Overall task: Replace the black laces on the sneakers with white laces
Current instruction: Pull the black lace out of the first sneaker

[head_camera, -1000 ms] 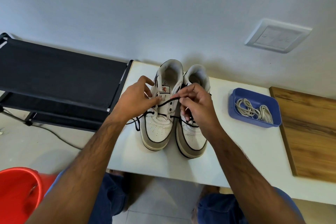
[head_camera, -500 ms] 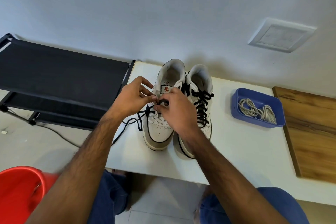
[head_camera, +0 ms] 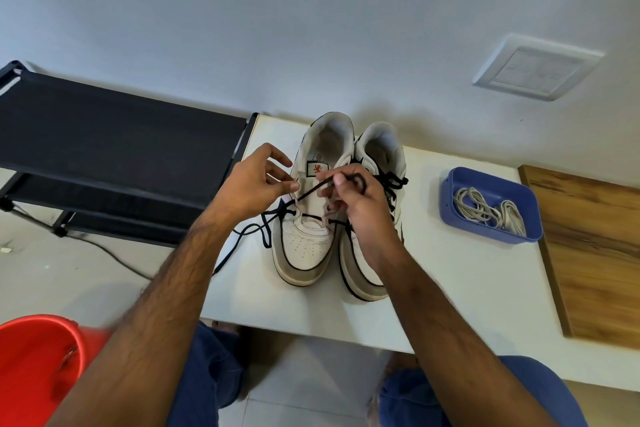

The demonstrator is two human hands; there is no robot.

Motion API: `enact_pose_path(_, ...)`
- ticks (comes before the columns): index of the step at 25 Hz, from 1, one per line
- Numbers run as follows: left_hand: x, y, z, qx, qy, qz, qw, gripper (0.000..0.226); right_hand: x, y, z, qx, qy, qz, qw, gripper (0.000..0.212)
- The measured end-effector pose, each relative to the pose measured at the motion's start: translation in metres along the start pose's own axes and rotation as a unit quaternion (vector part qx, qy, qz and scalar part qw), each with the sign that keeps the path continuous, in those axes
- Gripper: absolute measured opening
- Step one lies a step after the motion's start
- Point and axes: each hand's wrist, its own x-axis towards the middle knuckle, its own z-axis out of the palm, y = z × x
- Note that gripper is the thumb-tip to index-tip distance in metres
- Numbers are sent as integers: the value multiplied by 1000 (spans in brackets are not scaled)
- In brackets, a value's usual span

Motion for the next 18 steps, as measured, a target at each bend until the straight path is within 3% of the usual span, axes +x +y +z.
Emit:
enact_pose_path(3,-1,1,0,3,-1,-1,1000,38,-4,-12,-13,272,-37,45,961,22)
enact_pose_path(5,-1,1,0,3,-2,-3,1000,39,-4,-20,-15,285,-26,80,955,18)
enact_pose_path(7,-1,1,0,3,-1,-4,1000,39,-2,-22,-15,62,-9,52,997,14)
enact_pose_path(8,-1,1,0,3,0,-4,1000,39,-1,-21,-14,-103,-14,16,994,12)
enact_pose_path(10,-1,0,1,3,2,-2,1000,39,0,-15,-9,-372,-52,-47,925,16)
enact_pose_path(11,-1,1,1,3,2,-1,1000,39,1,-13,-4,-452,-70,-60,887,19)
enact_pose_path(15,0,0,0,4,5,-3,1000,38,1,-13,18,-592,-70,-105,796,20)
enact_pose_path(16,0,0,0,3,5,-3,1000,38,2,-12,19,-590,-67,-106,798,18)
enact_pose_path(18,0,0,0,-3,4,-1,1000,38,1,-12,15,-521,-55,-70,849,9)
